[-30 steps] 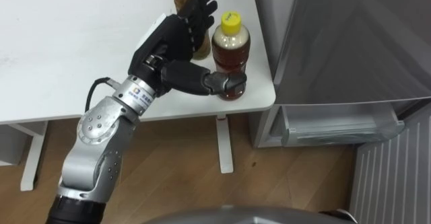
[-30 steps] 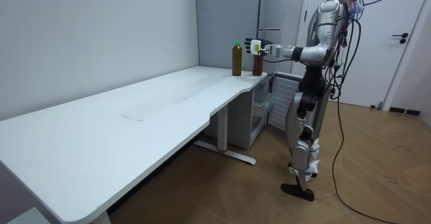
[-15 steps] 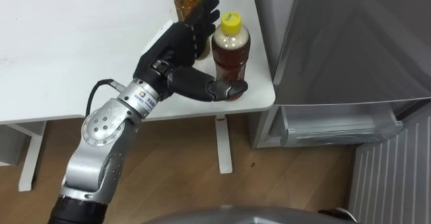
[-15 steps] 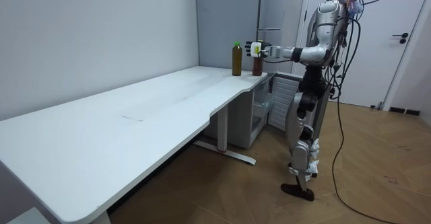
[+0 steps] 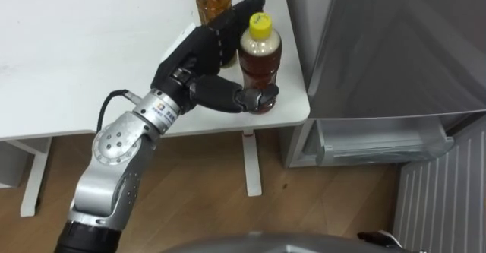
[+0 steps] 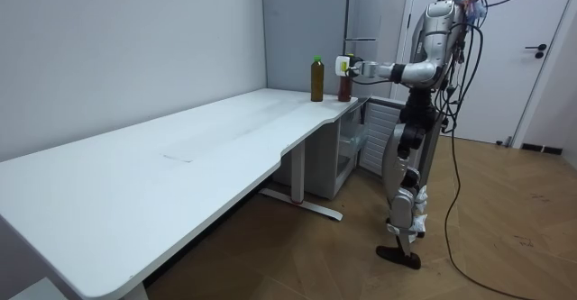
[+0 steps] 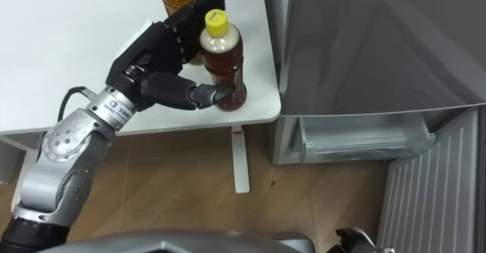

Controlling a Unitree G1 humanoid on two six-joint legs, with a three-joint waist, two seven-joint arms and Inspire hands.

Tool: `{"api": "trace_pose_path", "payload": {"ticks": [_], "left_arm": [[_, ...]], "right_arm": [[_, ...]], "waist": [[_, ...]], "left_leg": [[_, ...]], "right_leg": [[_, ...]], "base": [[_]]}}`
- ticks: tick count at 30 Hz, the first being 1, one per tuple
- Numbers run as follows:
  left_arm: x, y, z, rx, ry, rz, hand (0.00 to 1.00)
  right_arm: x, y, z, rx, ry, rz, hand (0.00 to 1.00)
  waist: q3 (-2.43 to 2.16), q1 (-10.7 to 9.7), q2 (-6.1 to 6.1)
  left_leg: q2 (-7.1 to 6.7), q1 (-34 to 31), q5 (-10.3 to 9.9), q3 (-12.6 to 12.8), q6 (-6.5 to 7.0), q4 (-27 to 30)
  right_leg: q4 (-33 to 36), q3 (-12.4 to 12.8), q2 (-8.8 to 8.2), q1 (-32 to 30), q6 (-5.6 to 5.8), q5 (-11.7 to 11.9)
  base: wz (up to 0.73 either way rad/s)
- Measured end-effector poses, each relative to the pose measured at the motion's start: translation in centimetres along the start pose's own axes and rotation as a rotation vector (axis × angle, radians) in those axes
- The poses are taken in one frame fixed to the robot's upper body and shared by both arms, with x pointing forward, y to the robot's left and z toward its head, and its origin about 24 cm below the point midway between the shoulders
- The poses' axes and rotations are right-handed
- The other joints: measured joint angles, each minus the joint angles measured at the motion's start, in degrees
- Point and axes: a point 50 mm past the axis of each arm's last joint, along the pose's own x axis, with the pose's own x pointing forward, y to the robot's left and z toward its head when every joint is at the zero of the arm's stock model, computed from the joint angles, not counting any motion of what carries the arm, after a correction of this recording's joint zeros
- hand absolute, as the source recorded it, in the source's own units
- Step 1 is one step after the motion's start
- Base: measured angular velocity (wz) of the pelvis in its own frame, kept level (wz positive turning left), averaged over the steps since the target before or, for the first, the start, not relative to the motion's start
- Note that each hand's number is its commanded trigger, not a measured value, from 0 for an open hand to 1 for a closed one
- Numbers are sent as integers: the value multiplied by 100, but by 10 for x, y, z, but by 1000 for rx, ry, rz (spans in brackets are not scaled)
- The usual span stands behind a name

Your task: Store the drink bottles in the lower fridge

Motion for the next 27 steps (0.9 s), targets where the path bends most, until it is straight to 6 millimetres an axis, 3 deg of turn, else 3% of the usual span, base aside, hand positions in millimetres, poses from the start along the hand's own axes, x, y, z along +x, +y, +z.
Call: {"api": "trace_pose_path", "payload": {"ticks": [27], "left_arm": [[-5,-3,-13,59,112,-41,100]], "right_arm": [[0,0,1,1,-9,-7,0]], "waist": [[-2,-4,7]], "left_leg": [[0,-8,0,-2,0,-5]], "right_leg": [[-7,0,0,-11,0,0]], "base": [[0]]}}
